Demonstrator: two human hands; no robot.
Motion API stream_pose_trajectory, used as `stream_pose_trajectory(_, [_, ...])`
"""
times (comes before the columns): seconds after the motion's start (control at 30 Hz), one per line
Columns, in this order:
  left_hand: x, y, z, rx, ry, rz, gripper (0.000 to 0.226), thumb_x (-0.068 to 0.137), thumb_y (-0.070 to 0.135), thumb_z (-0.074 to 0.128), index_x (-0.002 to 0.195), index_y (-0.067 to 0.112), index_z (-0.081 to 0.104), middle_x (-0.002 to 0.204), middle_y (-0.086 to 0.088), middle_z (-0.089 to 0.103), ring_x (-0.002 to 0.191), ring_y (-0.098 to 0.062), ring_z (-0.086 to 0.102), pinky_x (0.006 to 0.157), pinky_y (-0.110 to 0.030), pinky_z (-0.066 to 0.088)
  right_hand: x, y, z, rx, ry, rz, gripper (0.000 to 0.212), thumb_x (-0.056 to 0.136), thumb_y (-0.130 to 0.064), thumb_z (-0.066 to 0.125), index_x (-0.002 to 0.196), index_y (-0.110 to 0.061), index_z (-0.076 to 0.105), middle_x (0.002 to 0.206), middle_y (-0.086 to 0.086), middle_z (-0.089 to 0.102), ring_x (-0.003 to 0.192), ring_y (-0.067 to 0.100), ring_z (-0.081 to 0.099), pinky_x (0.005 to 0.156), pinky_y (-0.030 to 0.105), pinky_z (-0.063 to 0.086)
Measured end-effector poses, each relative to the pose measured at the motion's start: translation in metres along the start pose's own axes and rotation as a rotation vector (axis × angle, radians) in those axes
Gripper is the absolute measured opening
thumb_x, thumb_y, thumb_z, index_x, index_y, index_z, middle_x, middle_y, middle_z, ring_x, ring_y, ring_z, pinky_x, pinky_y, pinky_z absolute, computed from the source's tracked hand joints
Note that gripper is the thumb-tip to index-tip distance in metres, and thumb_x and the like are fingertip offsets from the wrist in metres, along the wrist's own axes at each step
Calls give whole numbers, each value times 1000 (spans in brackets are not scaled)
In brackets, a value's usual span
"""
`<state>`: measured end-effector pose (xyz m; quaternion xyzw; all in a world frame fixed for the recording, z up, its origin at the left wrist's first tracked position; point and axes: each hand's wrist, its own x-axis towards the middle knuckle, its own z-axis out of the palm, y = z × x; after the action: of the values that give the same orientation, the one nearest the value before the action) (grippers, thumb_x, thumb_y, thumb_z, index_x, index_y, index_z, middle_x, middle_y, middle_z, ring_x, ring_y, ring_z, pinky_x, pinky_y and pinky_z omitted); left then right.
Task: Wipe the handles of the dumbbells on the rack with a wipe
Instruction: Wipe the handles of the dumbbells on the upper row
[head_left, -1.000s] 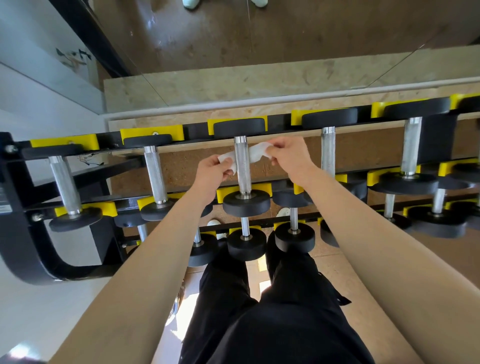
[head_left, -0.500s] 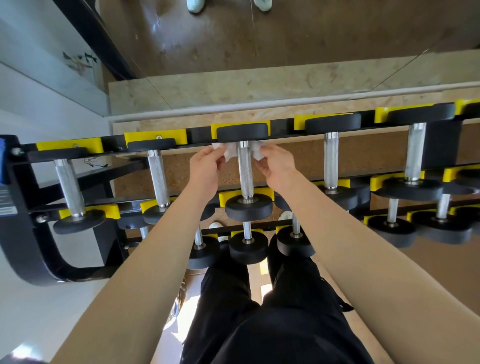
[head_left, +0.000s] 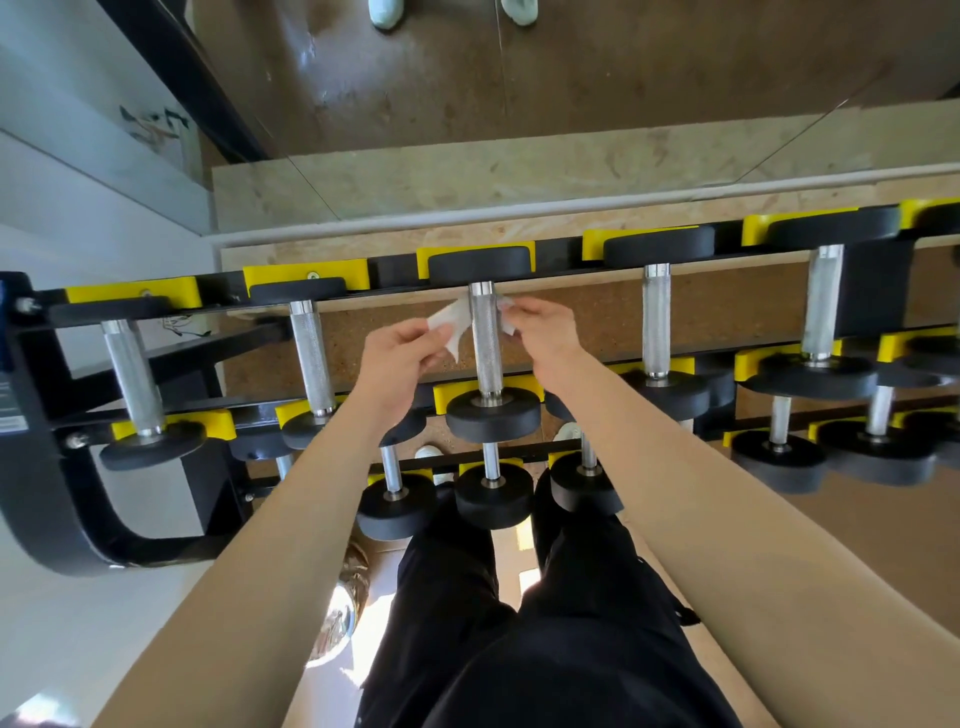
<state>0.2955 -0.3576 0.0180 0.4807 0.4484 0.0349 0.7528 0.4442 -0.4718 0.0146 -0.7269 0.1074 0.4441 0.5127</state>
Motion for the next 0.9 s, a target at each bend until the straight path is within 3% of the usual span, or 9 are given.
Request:
stream_pose_trajectory(0.2, [13,-19,16,212,192,-135,15,91,19,74,82,7,73,72,0,63,70,-12,54,71,-25,46,-3,2,-33,-94,54,-120,14,94,-11,66,102,-19,74,96,-9,71,104,18,66,102,44,52])
stream_pose_trajectory(0.27, [10,-19,14,267,123,-93,18,91,19,74,83,3,73,72,-2,65,74,-14,57,78,-31,49,-6,10,-30,-122,50,-126,15,95,-11,65,102,-21,73,96,-10,70,103,16,66,101,43,52])
stream_pose_trajectory(0.4, [-9,-14,-16,265,-95,-94,11,91,15,72,99,8,77,96,-4,75,93,-17,70,86,-30,57,-7,16,-11,-279,1,-99,16,93,-9,67,105,-16,74,91,-12,68,99,15,66,100,43,53])
stream_pose_trajectory(0.5, [-2,-23,-17,330,15,-128,14,90,17,75,102,11,76,101,-5,75,97,-21,69,82,-30,55,-5,6,-22,-395,-13,-139,13,92,-9,68,98,-18,76,90,-8,69,98,17,67,96,40,55])
stream_pose_trajectory(0.6, [9,-29,4,441,138,-111,7,89,21,76,87,15,75,84,-1,72,80,-16,64,77,-32,54,-11,-1,-47,-488,-7,-215,14,94,-10,66,104,-12,76,89,-6,68,86,10,65,80,20,55])
stream_pose_trajectory(0.7, [1,-22,9,502,63,-57,3,90,21,75,87,20,75,82,-2,72,75,-13,62,78,-32,52,-14,4,-49,-480,-2,-218,15,94,-8,66,105,-7,76,91,-1,68,75,4,62,61,11,50])
stream_pose_trajectory(0.77, [-9,-15,-3,592,-80,-46,5,91,20,74,94,19,78,85,-2,75,76,-10,63,75,-27,51,-11,13,-35,-584,-26,-202,11,95,-14,66,92,-11,76,79,-4,64,67,5,57,64,17,48])
stream_pose_trajectory(0.83, [-15,-11,-15,618,-206,-63,10,91,18,74,99,15,79,86,4,76,75,-5,64,74,-21,48,-12,20,-23,-712,-85,-206,30,95,-20,67,65,-16,66,61,-4,51,58,9,46,63,23,43])
stream_pose_trajectory(0.9, [-15,-14,-16,572,-156,-53,9,90,19,75,96,13,80,84,-1,76,76,-9,63,76,-26,50,-15,23,-25,-769,-106,-216,43,94,-19,67,54,-19,51,56,-2,42,56,11,39,61,23,39])
